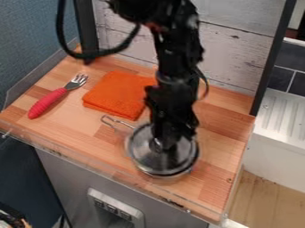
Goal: Put the silver lid on top of the orange cloth
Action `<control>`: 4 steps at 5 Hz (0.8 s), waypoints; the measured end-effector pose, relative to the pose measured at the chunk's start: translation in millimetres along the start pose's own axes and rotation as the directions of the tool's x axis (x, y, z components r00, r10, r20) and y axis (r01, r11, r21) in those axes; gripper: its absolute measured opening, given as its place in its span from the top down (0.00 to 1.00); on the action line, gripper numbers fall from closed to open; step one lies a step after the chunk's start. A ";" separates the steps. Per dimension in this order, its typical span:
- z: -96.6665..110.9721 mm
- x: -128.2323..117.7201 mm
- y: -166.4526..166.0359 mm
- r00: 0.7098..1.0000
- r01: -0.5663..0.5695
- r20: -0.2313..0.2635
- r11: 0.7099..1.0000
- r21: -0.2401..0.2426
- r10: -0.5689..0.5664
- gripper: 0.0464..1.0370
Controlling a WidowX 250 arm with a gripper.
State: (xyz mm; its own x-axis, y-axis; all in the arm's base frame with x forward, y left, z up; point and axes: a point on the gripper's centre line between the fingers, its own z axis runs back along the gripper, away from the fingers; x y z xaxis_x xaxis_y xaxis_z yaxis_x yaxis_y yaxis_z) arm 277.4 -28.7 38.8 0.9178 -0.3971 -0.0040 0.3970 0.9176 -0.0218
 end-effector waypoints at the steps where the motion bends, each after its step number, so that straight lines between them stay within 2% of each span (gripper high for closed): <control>1: 34.2 14.6 36.5 0.994 -0.076 0.084 0.997 -0.003 0.076 0.76; 2: 41.0 23.6 86.6 0.978 -0.188 0.098 0.982 0.006 0.187 0.76; 3: 22.0 30.2 129.7 0.956 -0.287 0.060 0.958 0.013 0.286 0.76; 4: 5.9 31.1 152.9 0.947 -0.321 0.020 0.947 0.017 0.321 0.76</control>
State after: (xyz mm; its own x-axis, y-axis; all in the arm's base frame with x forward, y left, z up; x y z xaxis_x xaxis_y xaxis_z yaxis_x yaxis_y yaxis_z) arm 366.7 99.4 41.2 0.9966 -0.0815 0.0091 0.0815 0.9967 -0.0025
